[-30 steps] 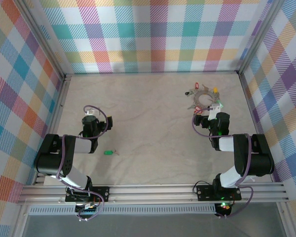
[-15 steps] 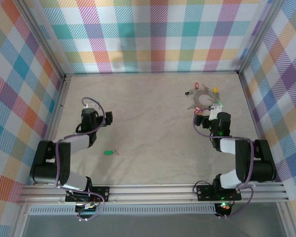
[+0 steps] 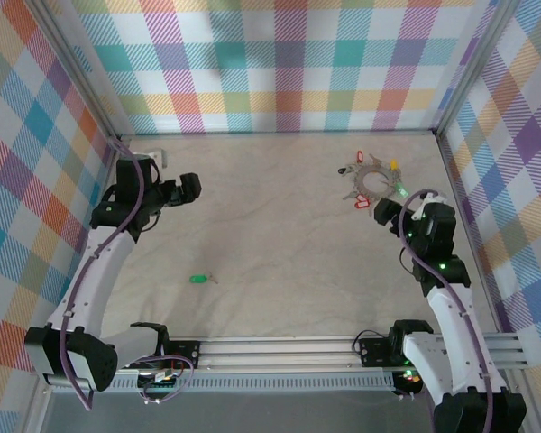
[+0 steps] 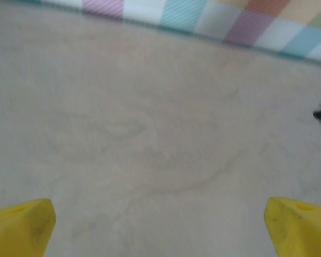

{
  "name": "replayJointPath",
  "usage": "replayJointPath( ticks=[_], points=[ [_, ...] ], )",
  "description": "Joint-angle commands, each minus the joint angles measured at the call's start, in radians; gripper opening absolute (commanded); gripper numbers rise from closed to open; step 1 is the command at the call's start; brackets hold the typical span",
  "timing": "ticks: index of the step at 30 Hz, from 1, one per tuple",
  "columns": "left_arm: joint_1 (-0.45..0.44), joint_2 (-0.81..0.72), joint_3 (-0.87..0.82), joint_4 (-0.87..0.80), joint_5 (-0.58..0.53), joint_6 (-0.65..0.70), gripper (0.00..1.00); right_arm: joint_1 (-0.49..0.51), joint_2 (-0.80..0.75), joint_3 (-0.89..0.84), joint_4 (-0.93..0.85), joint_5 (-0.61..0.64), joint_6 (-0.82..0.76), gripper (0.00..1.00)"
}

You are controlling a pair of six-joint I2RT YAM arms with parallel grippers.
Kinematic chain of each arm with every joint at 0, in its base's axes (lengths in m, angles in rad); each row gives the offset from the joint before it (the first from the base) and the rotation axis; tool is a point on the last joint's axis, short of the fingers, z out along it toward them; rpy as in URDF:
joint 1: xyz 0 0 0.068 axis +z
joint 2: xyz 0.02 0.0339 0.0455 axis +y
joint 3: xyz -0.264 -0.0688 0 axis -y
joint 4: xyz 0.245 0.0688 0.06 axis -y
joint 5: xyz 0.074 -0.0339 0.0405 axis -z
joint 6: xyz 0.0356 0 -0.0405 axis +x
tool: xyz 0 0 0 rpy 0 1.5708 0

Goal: Put the keys on the keyring

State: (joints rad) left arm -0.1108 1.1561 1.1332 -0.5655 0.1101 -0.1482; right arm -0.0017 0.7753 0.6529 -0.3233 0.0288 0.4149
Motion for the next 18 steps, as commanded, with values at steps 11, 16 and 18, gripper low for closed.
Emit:
replayJointPath(
  ticks=[11,16,18],
  points=[
    [0.030,-0.072,-0.266,0.060,0.187,-0.066,1.00,0.000,0.539,0.371,-0.325,-0.085,0.027,0.52],
    [0.032,-0.085,-0.259,0.039,0.129,-0.032,1.00,-0.002,0.770,0.566,-0.367,-0.004,0.034,0.44],
    [0.032,-0.079,-0.251,0.014,0.112,-0.028,1.00,-0.002,0.863,0.644,-0.388,0.006,0.037,0.43]
  ],
)
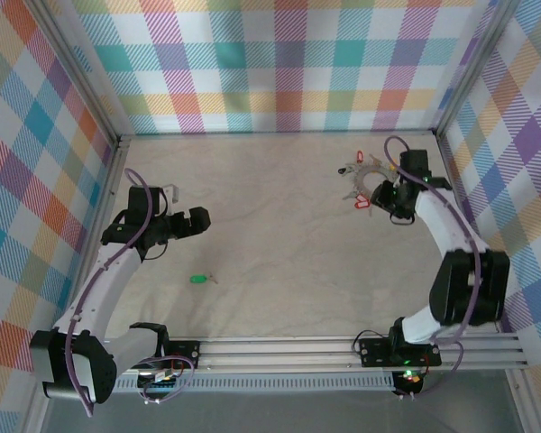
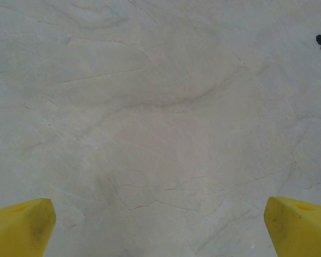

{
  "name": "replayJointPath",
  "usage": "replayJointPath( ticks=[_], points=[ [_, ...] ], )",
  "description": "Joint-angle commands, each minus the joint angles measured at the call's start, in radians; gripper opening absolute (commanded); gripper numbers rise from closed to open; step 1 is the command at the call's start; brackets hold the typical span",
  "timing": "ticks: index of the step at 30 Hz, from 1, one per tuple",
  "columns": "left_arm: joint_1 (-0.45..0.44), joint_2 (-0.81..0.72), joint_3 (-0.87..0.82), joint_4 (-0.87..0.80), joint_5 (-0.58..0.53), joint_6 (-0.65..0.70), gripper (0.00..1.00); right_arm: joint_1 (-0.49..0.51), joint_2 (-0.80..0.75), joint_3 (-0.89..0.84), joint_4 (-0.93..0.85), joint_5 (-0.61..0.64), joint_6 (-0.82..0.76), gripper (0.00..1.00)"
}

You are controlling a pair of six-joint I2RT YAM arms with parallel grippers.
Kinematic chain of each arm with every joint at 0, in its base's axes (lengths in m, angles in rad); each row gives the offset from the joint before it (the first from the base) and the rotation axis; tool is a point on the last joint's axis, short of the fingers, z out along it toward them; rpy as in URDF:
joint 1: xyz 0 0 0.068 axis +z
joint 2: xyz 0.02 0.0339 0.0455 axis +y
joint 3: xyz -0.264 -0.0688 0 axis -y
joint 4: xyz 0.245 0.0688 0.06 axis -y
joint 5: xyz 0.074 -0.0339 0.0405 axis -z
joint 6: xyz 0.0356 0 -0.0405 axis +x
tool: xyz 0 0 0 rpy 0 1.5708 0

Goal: Put the keys on the keyring

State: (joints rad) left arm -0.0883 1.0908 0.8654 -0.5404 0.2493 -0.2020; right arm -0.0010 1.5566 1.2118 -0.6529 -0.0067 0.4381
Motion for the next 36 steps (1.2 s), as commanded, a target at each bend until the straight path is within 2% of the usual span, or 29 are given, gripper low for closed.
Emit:
replayJointPath(
  ticks=[1,4,10,18,26,36],
  points=[
    [0.009,-0.010,0.019,-0.018,-0.031,0.024,1.00,-0.003,0.118,0.124,-0.065,0.042,0.016,0.42],
    [0.009,-0.005,0.018,-0.026,-0.049,0.010,1.00,-0.005,0.228,0.223,-0.078,0.072,0.030,0.40],
    [0.008,-0.006,0.003,-0.019,-0.057,-0.031,1.00,-0.008,0.403,0.370,-0.115,0.220,0.070,0.32],
    [0.009,0.021,-0.017,0.010,-0.038,-0.059,1.00,-0.016,0.587,0.559,-0.194,0.223,0.078,0.33],
    [0.008,0.075,-0.003,0.012,-0.015,-0.060,1.00,-0.015,0.635,0.586,-0.202,0.200,0.102,0.35],
    [0.008,0.086,-0.024,0.043,0.029,-0.126,1.00,-0.015,0.685,0.612,-0.228,0.243,0.065,0.39]
  ],
)
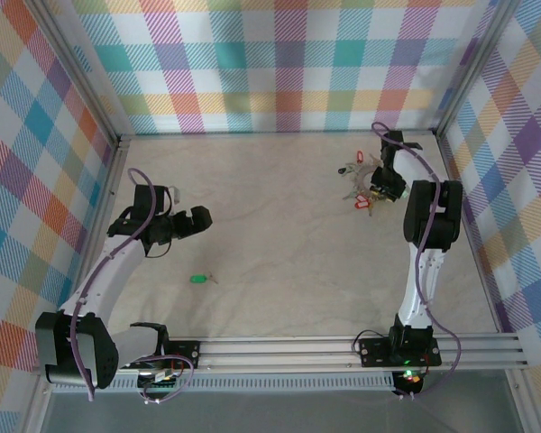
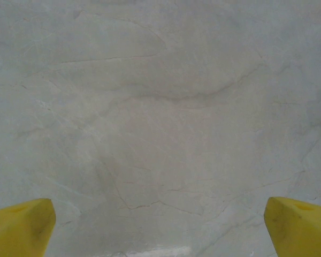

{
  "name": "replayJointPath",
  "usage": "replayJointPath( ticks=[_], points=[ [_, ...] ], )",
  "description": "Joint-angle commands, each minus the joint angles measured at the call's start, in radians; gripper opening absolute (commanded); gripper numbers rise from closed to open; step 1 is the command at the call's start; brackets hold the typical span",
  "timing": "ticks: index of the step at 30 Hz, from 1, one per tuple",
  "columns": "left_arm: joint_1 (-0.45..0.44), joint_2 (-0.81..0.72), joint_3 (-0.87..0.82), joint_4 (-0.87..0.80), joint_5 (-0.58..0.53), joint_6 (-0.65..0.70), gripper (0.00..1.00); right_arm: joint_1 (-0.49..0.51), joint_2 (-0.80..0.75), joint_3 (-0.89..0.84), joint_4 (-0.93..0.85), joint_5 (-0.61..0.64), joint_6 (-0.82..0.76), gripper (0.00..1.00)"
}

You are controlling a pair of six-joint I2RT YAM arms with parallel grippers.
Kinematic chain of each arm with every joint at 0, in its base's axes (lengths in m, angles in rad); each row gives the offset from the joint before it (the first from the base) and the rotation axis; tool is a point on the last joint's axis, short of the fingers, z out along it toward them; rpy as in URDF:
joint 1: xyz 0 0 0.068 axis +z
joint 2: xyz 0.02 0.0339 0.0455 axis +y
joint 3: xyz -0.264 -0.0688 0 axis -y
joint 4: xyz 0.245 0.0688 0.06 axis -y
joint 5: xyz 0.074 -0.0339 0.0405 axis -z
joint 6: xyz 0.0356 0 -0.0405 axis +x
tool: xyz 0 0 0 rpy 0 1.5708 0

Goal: Put the keys on the keyring

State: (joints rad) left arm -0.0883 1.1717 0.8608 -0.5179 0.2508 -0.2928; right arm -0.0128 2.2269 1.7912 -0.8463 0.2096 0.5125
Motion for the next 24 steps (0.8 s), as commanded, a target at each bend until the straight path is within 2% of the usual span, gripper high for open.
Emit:
replayJointPath(
  ticks=[1,8,15,20,24],
  points=[
    [0.008,0.006,-0.021,0.025,0.030,-0.040,1.00,-0.004,0.015,0.036,-0.034,0.027,-0.011,0.39],
    [0.009,0.013,-0.041,0.051,0.049,-0.089,1.00,-0.002,0.013,0.061,-0.036,0.006,-0.001,0.43],
    [0.009,0.017,-0.023,0.041,0.050,-0.071,1.00,-0.003,0.041,0.065,-0.008,-0.080,0.053,0.49],
    [0.009,0.017,-0.030,0.044,0.061,-0.082,1.00,-0.001,0.065,0.048,-0.030,-0.060,0.083,0.49],
    [0.009,0.013,-0.033,0.045,0.056,-0.083,1.00,0.000,0.018,-0.022,-0.003,-0.048,0.064,0.49]
  ],
)
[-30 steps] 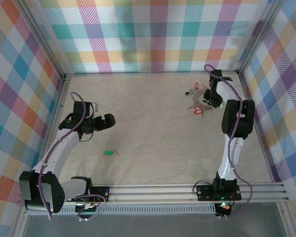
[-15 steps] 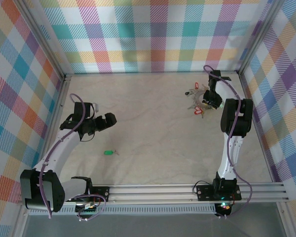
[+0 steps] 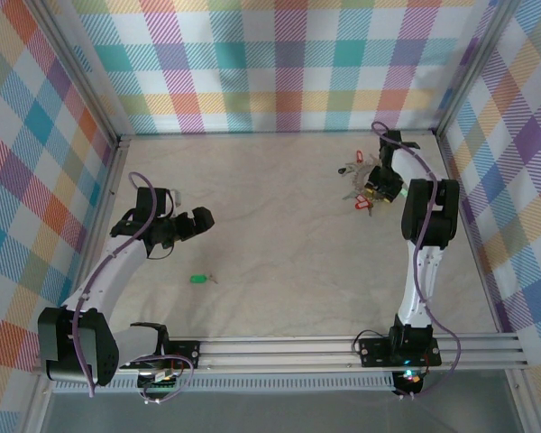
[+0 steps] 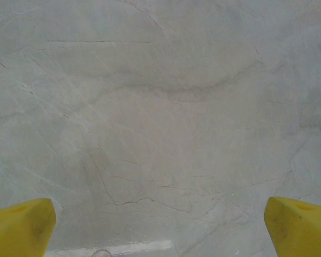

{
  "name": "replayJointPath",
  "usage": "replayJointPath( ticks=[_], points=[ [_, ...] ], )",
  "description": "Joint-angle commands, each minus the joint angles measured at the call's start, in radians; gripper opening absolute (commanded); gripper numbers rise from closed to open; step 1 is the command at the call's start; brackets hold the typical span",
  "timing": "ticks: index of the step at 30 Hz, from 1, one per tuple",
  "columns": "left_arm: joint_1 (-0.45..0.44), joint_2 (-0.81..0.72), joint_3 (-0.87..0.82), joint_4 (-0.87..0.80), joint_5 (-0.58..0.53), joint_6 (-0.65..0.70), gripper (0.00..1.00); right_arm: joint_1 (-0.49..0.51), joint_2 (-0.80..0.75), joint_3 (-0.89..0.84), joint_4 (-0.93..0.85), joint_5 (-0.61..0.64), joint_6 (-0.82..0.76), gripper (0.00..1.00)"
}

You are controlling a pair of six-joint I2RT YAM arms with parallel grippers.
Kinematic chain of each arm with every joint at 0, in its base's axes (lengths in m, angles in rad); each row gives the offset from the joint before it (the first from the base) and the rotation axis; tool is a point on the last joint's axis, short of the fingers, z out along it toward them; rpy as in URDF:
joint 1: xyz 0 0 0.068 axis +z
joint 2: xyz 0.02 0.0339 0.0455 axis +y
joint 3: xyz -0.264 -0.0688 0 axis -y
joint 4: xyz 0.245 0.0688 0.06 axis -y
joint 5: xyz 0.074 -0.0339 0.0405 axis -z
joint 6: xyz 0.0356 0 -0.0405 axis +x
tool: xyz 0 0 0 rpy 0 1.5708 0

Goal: Put the keys on the keyring

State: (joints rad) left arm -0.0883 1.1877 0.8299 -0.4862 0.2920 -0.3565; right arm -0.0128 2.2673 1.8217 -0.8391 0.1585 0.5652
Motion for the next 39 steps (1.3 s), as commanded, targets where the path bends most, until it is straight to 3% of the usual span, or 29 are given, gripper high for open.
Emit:
replayJointPath(
  ticks=[1,12,23,31,36,37,39],
  points=[
    [0.008,-0.002,-0.004,0.015,0.016,-0.022,1.00,0.000,-0.036,-0.069,-0.003,-0.003,0.006,0.48],
    [0.005,0.005,-0.012,0.026,0.042,-0.042,1.00,0.051,-0.263,-0.398,0.125,-0.112,0.021,0.48],
    [-0.002,-0.019,-0.033,0.033,0.040,-0.056,1.00,0.219,-0.468,-0.660,0.205,-0.207,0.117,0.48],
    [-0.004,-0.026,-0.025,0.042,0.053,-0.062,1.00,0.371,-0.649,-0.840,0.245,-0.197,0.217,0.49],
    [-0.005,-0.042,-0.026,0.035,0.042,-0.056,1.00,0.340,-0.695,-0.811,0.241,-0.046,0.057,0.50],
    [-0.004,-0.041,-0.029,0.037,0.044,-0.056,1.00,0.324,-0.679,-0.793,0.251,-0.045,0.017,0.54],
    [-0.004,-0.035,-0.029,0.037,0.047,-0.056,1.00,0.301,-0.642,-0.755,0.267,-0.048,-0.051,0.77]
  ],
)
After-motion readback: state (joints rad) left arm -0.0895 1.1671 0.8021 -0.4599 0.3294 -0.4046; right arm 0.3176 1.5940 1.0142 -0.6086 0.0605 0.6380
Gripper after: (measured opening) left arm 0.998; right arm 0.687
